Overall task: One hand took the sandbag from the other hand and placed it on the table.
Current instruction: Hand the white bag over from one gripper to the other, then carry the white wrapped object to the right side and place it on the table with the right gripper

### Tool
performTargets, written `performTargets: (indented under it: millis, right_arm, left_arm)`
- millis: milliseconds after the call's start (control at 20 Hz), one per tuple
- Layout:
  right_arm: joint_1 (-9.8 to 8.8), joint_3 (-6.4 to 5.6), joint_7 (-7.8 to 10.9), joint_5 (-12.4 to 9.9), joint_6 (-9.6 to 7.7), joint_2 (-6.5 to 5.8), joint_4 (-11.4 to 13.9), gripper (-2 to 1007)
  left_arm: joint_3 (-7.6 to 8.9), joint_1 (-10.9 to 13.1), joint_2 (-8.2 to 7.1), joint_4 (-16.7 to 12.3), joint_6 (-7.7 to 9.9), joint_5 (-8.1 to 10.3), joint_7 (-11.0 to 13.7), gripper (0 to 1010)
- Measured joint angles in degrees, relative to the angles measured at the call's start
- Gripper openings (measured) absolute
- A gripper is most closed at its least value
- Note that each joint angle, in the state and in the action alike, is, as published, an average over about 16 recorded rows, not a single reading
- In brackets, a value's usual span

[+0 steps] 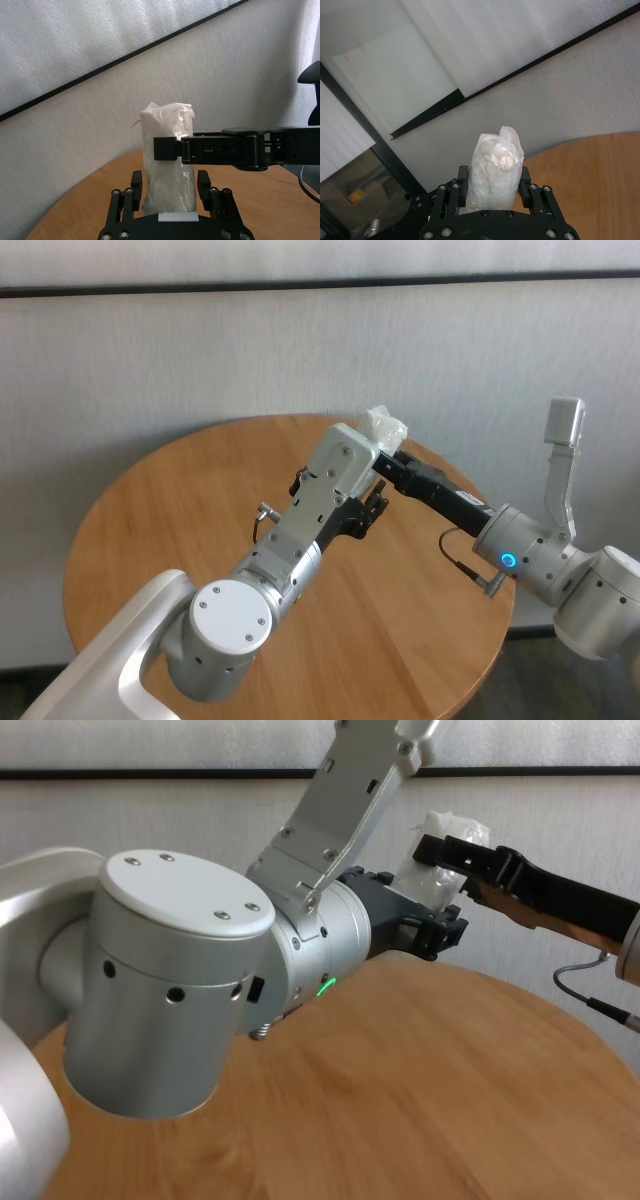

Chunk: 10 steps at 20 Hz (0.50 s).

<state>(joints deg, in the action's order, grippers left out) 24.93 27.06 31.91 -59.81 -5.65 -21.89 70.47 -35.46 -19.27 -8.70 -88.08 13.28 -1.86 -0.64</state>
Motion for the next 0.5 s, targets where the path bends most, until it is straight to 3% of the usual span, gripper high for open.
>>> performTargets:
  millis: [500]
  right_arm:
    - [0.05,-0.01,-1.8,1.2,0.78,-0.23,0.1,582]
  left_arm:
    - [0.0,0.0,0.0,0.0,0.02,0.0,0.0,939]
